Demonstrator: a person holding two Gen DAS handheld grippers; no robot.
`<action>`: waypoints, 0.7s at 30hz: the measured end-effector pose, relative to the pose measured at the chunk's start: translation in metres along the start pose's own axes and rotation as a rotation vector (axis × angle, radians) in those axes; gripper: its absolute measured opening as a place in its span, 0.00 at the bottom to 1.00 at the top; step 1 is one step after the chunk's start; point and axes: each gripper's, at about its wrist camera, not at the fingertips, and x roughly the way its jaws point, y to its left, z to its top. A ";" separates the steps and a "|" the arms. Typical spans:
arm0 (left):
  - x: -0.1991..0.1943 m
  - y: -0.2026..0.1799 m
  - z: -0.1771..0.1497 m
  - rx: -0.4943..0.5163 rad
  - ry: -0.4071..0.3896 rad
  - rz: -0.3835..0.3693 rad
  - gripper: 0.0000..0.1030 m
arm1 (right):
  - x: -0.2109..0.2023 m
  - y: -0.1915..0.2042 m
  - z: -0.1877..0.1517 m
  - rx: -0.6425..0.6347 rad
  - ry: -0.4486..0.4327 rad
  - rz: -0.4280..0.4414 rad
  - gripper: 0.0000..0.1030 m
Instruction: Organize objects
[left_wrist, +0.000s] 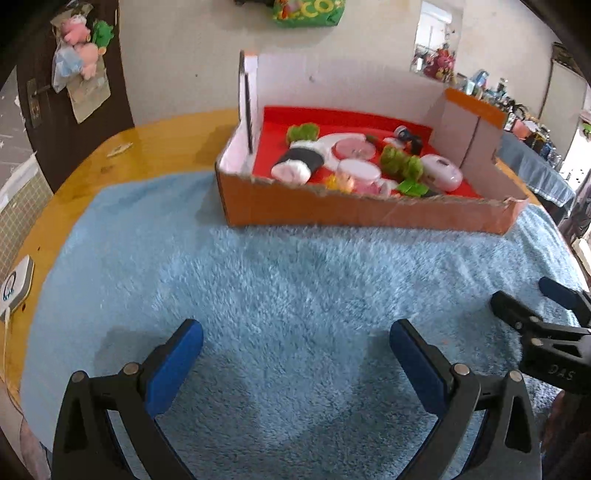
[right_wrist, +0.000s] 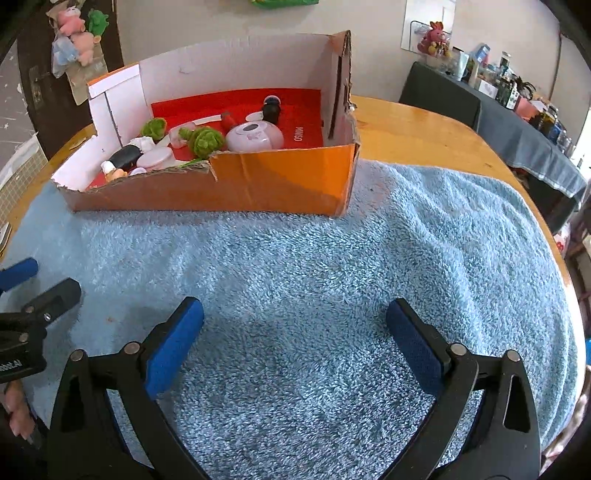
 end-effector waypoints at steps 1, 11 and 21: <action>0.000 -0.001 -0.001 0.003 -0.009 0.014 1.00 | 0.000 0.000 0.000 0.000 0.001 -0.003 1.00; 0.003 -0.002 0.000 -0.002 -0.015 0.033 1.00 | -0.001 0.002 -0.002 0.007 -0.009 -0.016 1.00; 0.003 -0.003 0.001 0.002 -0.015 0.037 1.00 | -0.002 0.003 -0.001 0.002 -0.012 -0.021 1.00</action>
